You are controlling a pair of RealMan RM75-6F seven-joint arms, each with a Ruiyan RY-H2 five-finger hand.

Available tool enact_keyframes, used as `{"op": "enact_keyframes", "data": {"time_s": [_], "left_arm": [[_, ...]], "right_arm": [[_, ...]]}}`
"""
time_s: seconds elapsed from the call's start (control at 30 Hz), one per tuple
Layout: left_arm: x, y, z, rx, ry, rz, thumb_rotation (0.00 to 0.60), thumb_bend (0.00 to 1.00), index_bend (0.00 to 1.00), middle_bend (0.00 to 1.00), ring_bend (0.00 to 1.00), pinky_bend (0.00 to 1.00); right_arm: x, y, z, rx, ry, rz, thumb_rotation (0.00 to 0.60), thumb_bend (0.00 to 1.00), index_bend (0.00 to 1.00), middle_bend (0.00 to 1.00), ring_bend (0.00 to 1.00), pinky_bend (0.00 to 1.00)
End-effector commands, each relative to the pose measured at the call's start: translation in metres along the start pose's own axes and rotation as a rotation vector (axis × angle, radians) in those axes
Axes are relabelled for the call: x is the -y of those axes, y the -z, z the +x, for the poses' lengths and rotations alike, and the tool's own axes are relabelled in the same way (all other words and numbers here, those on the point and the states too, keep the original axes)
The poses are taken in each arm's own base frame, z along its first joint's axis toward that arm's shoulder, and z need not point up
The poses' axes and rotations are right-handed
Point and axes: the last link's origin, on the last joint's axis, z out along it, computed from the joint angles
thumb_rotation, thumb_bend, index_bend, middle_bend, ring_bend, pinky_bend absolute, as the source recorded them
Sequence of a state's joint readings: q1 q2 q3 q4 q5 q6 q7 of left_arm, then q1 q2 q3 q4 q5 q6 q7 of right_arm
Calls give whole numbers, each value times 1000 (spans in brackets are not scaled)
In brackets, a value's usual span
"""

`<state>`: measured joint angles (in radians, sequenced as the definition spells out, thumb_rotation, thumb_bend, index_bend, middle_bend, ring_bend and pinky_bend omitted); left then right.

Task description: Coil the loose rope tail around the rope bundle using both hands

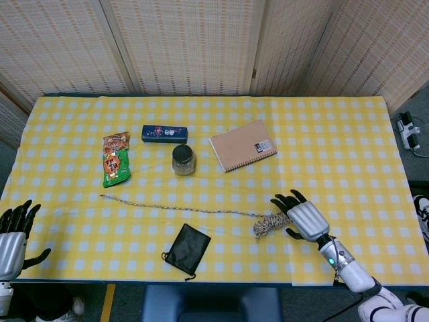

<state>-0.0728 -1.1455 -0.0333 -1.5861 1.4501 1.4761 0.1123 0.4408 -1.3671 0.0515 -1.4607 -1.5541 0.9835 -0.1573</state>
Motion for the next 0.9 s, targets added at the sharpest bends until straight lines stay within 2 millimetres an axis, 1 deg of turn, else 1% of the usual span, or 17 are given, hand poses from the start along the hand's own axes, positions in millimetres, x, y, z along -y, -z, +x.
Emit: {"op": "enact_keyframes", "data": {"time_s": [0.03, 0.17, 0.4, 0.57, 0.73, 0.9], "left_arm": [[0, 0, -1, 10, 3, 0, 600, 203, 0, 0, 0, 0], [1, 1, -2, 19, 5, 2, 600, 203, 0, 0, 0, 0], [-1, 0, -3, 26, 8, -4, 600, 203, 0, 0, 0, 0], [-2, -1, -2, 28, 9, -6, 600, 203, 0, 0, 0, 0], [-2, -1, -2, 30, 9, -5, 600, 203, 0, 0, 0, 0], [-3, -2, -3, 35, 9, -6, 600, 204, 0, 0, 0, 0]], "right_arm": [[2, -7, -6, 17, 14, 10, 600, 325, 183, 155, 212, 89], [1, -9, -12, 25, 17, 11, 600, 325, 237, 181, 229, 89], [-8, -9, -14, 9, 5, -7, 600, 325, 317, 246, 278, 123], [-9, -11, -15, 0, 0, -3, 600, 324, 330, 276, 299, 128], [-10, -12, -15, -16, -4, 2, 600, 325, 358, 338, 331, 128], [-10, -13, -16, -17, -1, 7, 600, 325, 381, 363, 337, 128]]}}
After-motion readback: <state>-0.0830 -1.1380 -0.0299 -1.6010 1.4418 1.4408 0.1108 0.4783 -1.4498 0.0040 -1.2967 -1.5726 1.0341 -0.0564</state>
